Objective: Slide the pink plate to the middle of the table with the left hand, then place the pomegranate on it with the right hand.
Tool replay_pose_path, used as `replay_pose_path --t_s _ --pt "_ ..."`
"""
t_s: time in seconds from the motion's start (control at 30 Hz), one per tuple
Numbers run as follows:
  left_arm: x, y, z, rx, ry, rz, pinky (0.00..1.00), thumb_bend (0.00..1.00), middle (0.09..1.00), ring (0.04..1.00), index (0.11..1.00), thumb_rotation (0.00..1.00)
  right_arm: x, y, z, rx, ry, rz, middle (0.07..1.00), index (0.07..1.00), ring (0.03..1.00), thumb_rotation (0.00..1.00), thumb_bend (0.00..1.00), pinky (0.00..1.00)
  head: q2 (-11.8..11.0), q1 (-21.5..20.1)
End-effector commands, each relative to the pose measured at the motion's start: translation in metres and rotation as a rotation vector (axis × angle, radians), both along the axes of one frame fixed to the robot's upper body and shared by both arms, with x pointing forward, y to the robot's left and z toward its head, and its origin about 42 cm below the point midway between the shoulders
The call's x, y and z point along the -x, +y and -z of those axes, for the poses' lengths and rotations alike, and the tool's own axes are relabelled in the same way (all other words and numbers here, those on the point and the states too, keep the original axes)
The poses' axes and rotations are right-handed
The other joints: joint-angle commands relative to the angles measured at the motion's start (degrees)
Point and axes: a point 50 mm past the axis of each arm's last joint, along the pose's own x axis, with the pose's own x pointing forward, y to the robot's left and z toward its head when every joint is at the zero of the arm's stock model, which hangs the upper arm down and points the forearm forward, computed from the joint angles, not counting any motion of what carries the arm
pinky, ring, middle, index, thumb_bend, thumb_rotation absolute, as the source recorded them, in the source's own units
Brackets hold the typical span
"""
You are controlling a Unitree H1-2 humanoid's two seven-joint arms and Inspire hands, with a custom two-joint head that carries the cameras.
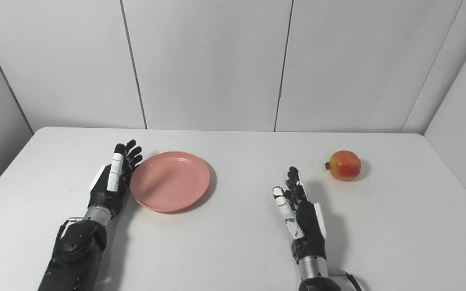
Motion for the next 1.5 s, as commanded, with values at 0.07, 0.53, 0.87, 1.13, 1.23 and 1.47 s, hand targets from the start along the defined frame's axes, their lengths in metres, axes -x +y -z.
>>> replay_pose_path --t_s 0.07,0.53,0.87,1.13,1.23,1.47 --pt "-0.011 -0.005 -0.024 0.010 -0.072 0.034 0.97 0.85 0.963 0.968 0.962 1.00 -0.014 0.012 -0.022 -0.003 -0.056 0.005 0.964 0.944 0.975 0.73 0.79 0.99 1.6 -1.9" --pt "-0.006 -0.038 -0.019 0.096 -0.049 0.090 0.98 0.86 0.971 0.981 0.965 1.00 -0.022 0.007 -0.025 0.045 -0.064 0.007 0.980 0.960 0.980 0.79 0.75 0.98 2.9 -2.6" --pt "0.002 -0.058 -0.015 0.107 -0.050 0.104 0.99 0.86 0.984 0.991 0.975 1.00 -0.021 0.003 -0.026 0.026 -0.066 0.000 0.974 0.956 0.970 0.75 0.71 0.97 3.3 -1.7" --pt "0.008 -0.072 -0.018 0.114 -0.060 0.095 0.97 0.85 0.977 0.980 0.971 1.00 -0.021 0.003 -0.027 0.022 -0.076 -0.002 0.970 0.952 0.963 0.74 0.73 0.96 3.7 -1.8" --pt "0.010 -0.078 -0.017 0.122 -0.067 0.097 0.97 0.84 0.982 0.985 0.973 1.00 -0.021 0.003 -0.027 0.027 -0.074 -0.002 0.969 0.950 0.961 0.75 0.73 0.96 3.8 -1.9" --pt "0.014 -0.089 -0.013 0.137 -0.072 0.128 0.99 0.85 0.989 0.993 0.979 1.00 -0.021 0.002 -0.028 0.027 -0.072 -0.006 0.970 0.952 0.964 0.75 0.71 0.96 4.0 -1.8"
